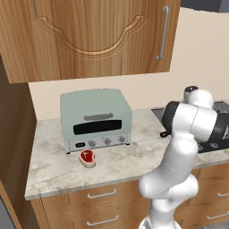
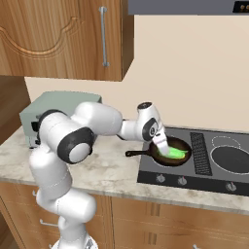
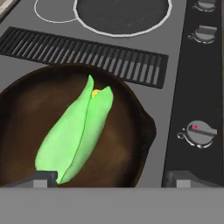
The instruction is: Place both pans onto different burners. Then place the corn and the steak on different pans.
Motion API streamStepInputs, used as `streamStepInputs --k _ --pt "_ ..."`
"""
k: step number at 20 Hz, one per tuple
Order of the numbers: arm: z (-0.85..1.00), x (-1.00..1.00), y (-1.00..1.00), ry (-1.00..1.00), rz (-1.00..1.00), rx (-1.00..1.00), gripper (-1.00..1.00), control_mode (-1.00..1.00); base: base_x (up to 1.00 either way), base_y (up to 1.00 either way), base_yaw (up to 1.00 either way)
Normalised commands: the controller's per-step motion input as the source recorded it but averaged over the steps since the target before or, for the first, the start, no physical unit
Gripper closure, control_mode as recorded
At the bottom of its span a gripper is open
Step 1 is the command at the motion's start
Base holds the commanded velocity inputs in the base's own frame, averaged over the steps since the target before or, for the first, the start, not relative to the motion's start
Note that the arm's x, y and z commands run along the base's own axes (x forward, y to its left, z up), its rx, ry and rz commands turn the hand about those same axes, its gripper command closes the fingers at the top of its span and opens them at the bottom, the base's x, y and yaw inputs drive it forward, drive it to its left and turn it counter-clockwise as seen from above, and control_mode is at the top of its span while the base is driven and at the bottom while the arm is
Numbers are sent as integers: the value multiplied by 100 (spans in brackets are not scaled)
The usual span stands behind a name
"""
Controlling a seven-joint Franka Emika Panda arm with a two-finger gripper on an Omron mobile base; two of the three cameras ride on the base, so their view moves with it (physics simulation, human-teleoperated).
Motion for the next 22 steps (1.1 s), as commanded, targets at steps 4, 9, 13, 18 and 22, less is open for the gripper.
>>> streamStepInputs --k 4,9,13,18,22 --pt "18 -31 32 -8 0 0 -100 -100 0 0 0" --pt "22 -29 37 -4 1 0 -100 -100 0 0 0" --pt "20 -24 62 0 3 -1 -100 -100 0 0 0" --pt "5 -34 56 0 6 0 -100 -100 0 0 0" --pt "4 -43 38 0 13 0 -100 -100 0 0 0"
